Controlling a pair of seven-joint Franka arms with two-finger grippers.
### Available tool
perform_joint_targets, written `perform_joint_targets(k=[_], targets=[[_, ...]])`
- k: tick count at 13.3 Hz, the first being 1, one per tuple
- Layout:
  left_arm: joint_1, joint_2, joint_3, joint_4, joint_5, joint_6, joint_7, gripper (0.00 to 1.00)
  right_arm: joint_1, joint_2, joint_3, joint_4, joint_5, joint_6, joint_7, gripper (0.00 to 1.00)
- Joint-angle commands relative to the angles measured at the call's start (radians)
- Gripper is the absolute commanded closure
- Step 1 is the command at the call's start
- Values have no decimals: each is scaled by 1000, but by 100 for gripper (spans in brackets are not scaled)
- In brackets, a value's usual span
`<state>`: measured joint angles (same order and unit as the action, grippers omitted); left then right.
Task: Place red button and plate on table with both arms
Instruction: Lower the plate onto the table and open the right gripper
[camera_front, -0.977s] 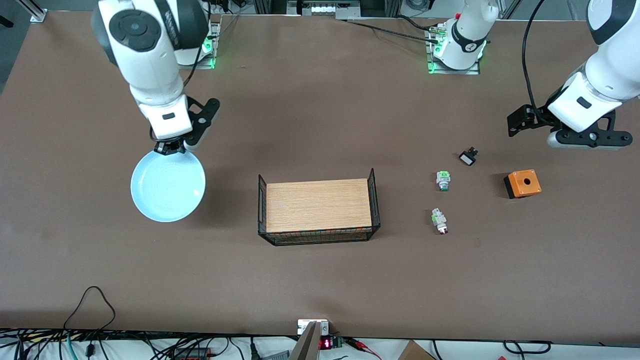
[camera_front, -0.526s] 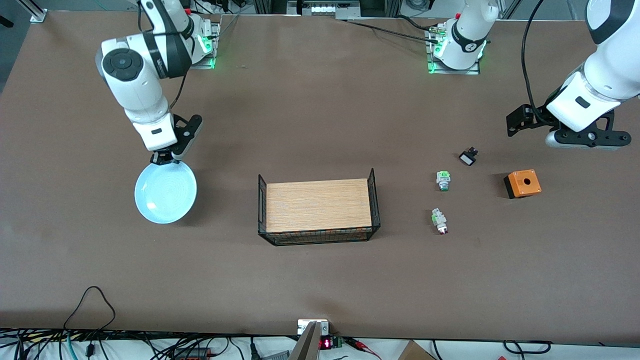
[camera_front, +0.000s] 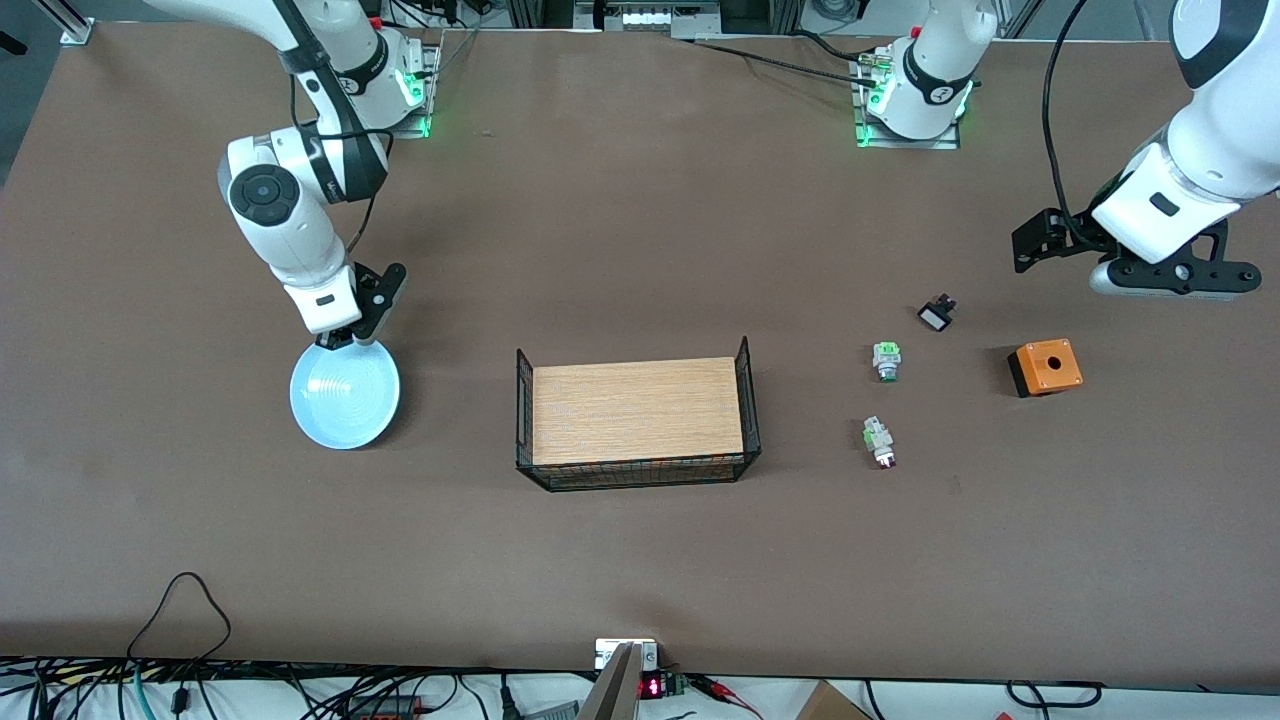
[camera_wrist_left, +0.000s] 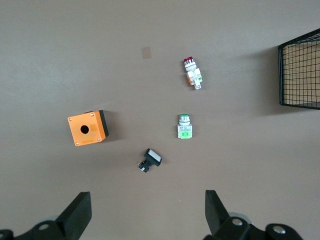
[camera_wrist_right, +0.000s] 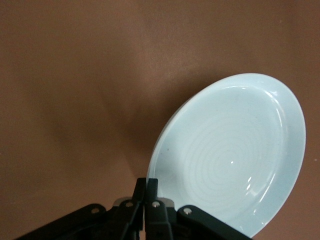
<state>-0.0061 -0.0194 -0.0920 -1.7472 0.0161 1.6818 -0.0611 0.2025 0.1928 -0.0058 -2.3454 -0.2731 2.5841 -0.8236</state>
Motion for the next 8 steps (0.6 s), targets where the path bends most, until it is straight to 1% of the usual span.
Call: perform_joint_targets(k=[1, 2, 3, 4, 6, 8], targets=[[-5, 9, 2, 29, -8, -16, 20, 0, -15, 8, 10, 2, -3, 8, 18, 51], [-5, 12, 2, 32, -8, -14, 20, 0, -15, 7, 12, 3, -3, 2, 18, 34], [-5, 13, 2, 32, -8, -14, 21, 0, -15, 2, 12, 6, -3, -4, 20, 8], [-5, 13, 2, 35, -8, -14, 21, 0, -15, -6, 12, 12, -3, -15, 23, 0], [-8, 13, 0, 37, -8, -14, 20, 0, -17, -21, 10, 55, 9, -94, 61, 0], [-6, 15, 0, 37, -10, -14, 21, 0, -17, -38, 12, 121, 17, -224, 147, 0]])
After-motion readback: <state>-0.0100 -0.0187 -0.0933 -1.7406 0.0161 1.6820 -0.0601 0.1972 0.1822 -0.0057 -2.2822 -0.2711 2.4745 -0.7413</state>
